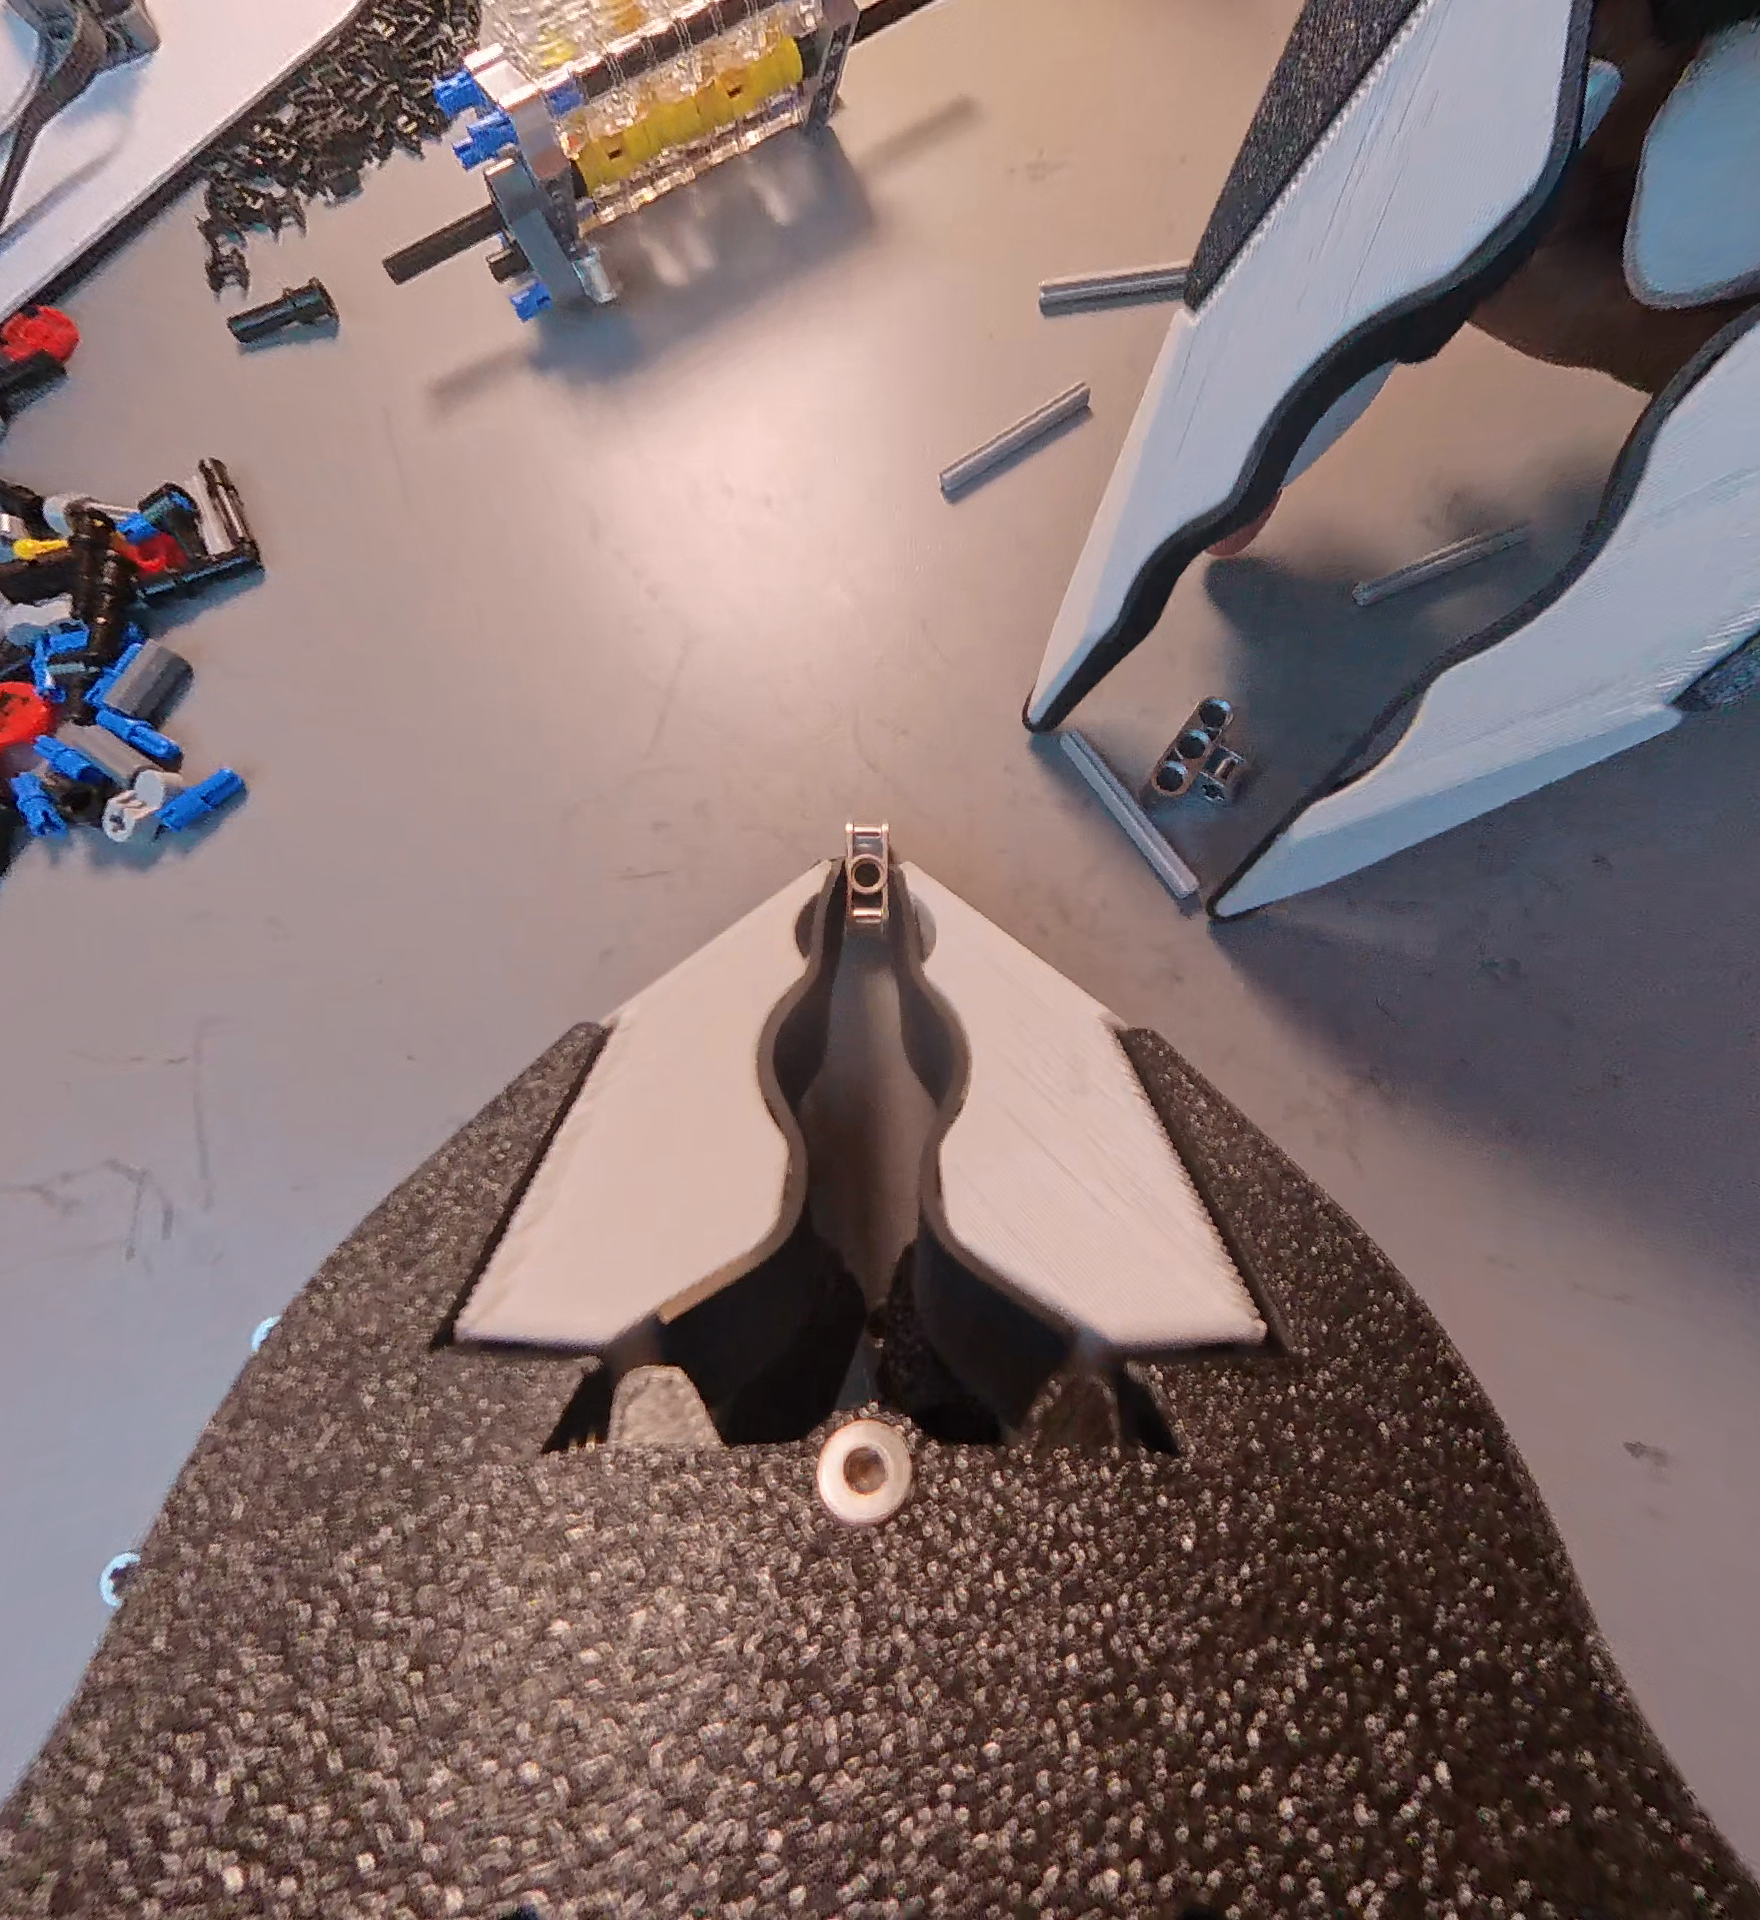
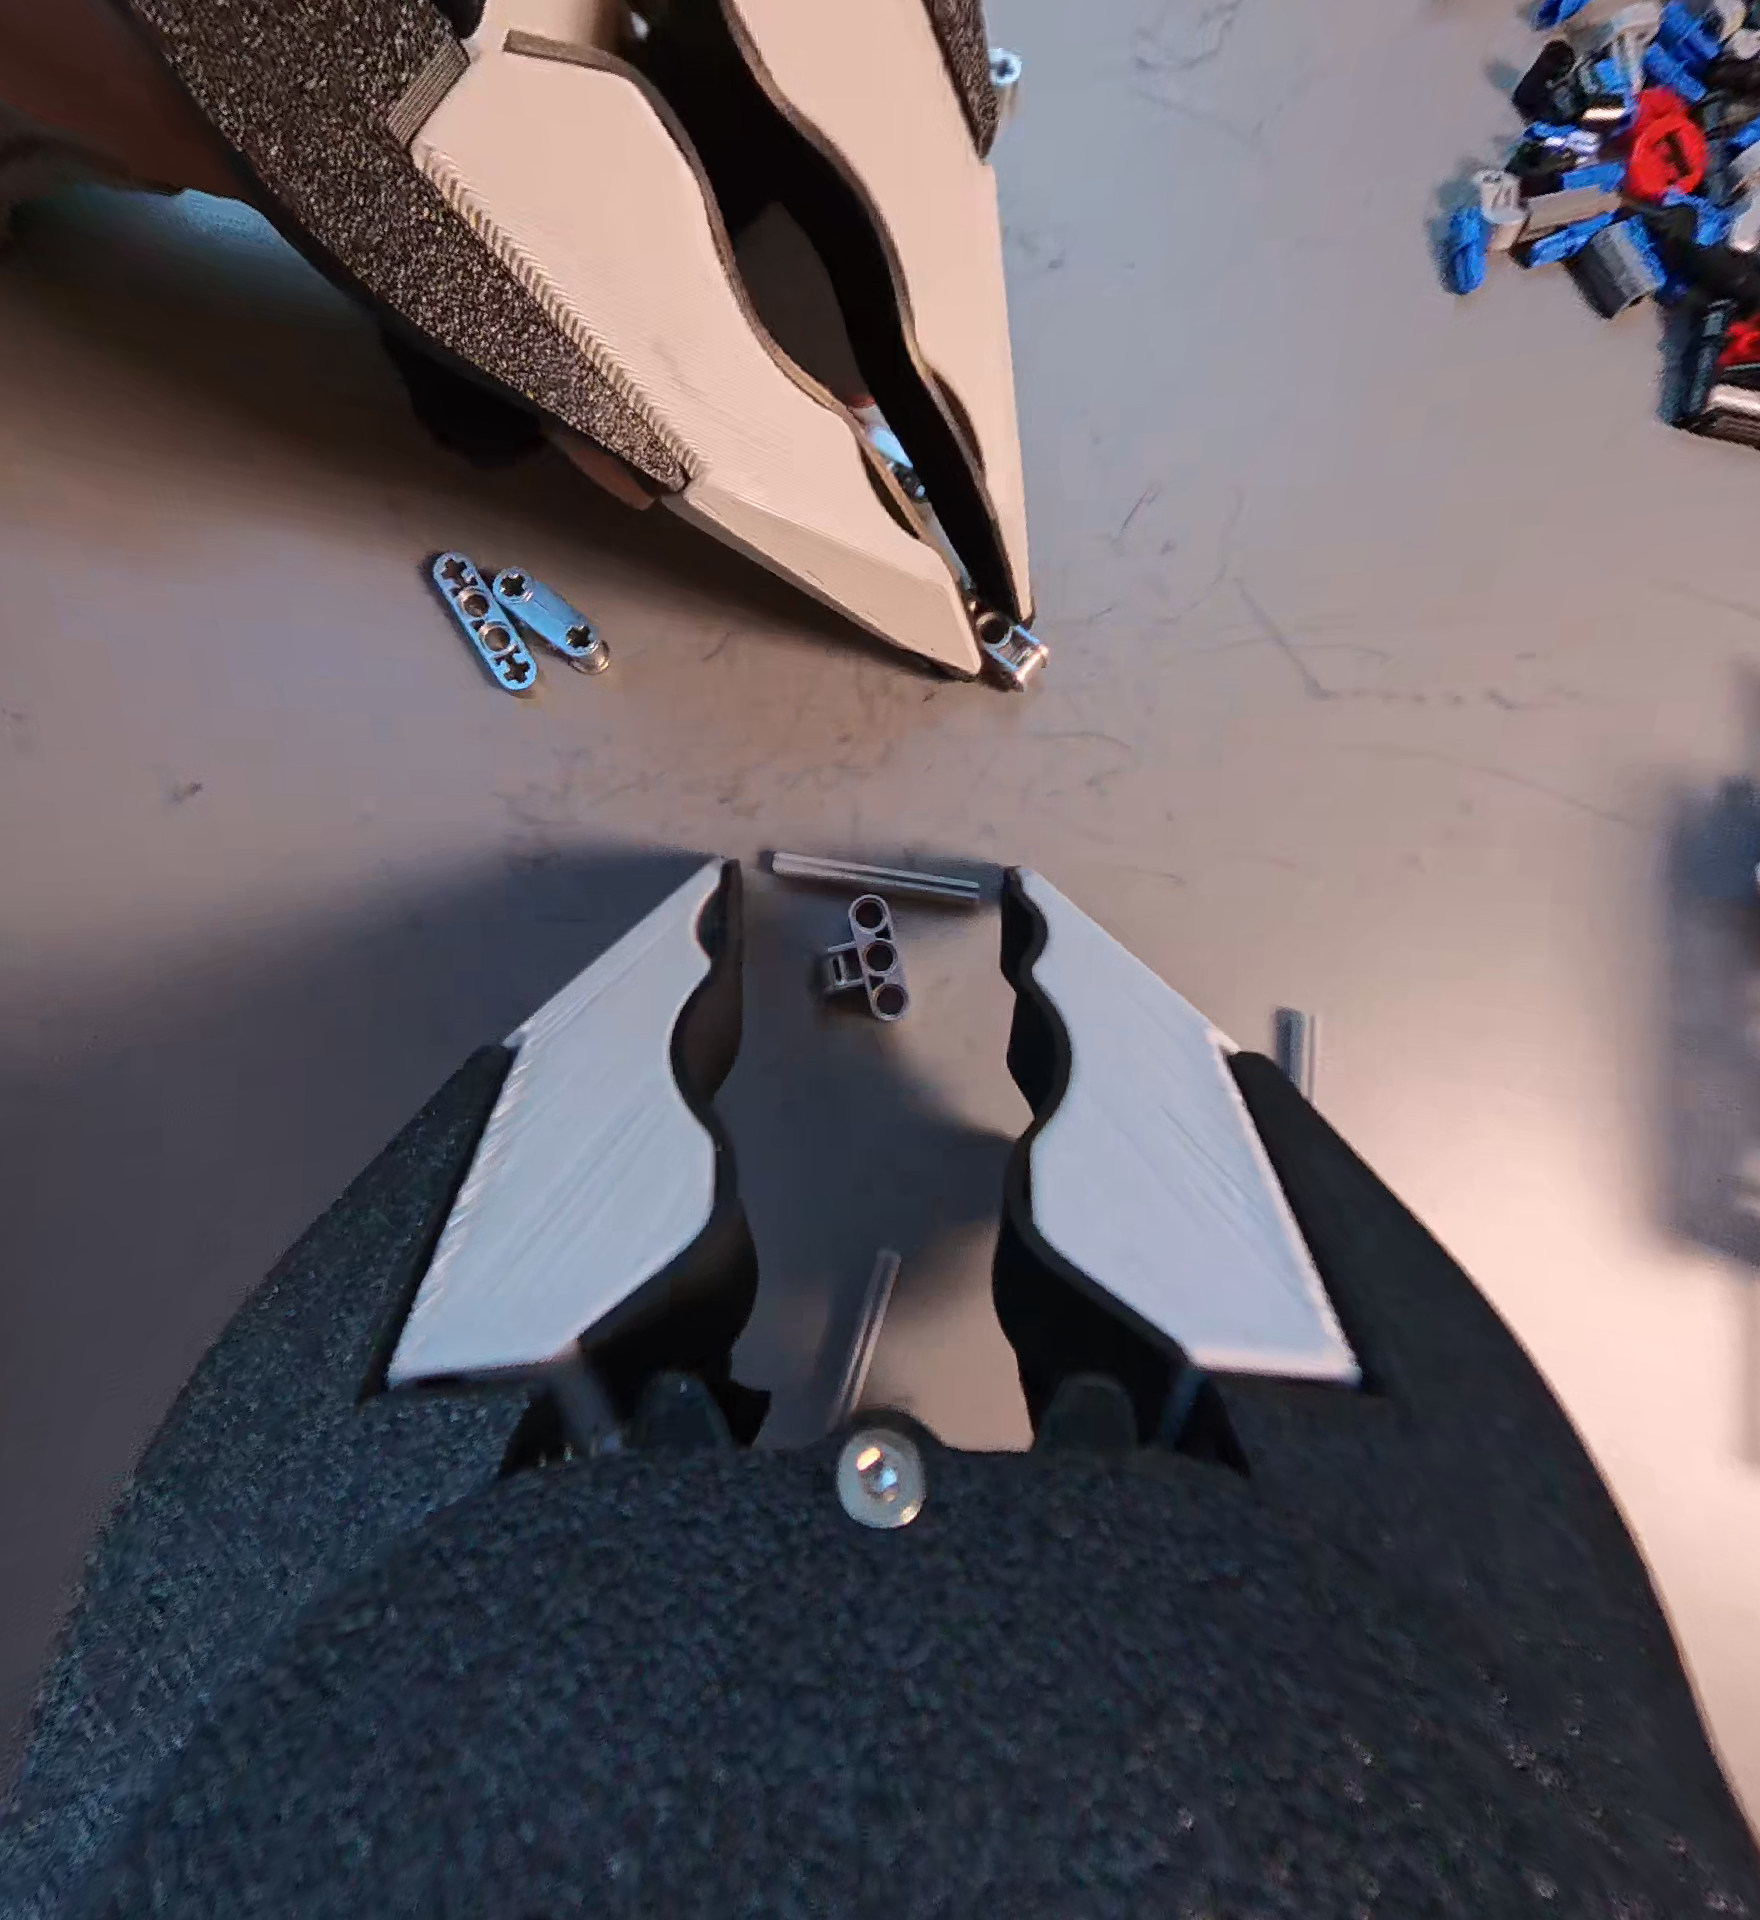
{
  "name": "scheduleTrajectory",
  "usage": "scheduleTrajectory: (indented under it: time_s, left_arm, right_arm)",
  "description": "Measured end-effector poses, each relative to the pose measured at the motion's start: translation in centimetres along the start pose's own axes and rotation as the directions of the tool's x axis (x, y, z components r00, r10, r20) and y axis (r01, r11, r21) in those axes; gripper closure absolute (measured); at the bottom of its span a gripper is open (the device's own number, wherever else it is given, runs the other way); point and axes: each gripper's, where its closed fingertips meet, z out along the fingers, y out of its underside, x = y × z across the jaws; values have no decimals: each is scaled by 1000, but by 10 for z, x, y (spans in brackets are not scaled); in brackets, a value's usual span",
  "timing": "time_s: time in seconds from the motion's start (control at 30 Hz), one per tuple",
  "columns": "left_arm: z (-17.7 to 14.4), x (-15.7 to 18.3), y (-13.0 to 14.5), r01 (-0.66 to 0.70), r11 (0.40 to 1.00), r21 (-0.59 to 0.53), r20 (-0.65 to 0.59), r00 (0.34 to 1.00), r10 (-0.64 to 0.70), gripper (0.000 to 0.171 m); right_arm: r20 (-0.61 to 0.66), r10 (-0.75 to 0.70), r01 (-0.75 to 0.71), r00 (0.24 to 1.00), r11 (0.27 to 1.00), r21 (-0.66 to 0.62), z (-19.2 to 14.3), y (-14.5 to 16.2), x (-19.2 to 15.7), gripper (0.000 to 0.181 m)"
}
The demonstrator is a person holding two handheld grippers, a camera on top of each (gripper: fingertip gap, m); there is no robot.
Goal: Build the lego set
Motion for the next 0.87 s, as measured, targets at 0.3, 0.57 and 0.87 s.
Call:
scheduleTrajectory:
  time_s: [0.3,0.57,0.87]
  left_arm:
    - [-18,-3,-10,128,988,86,-77,990,-121,155]
    - [-29,23,-14,133,986,105,-214,971,-108,155]
    - [-17,29,6,53,999,-2,-174,983,-53,155]
  right_arm:
    - [-29,-42,43,999,998,38,-1,0,7,177]
    - [253,94,-217,963,825,522,-60,-65,5,171]
    - [807,4,-776,590,280,566,-163,-107,20,90]
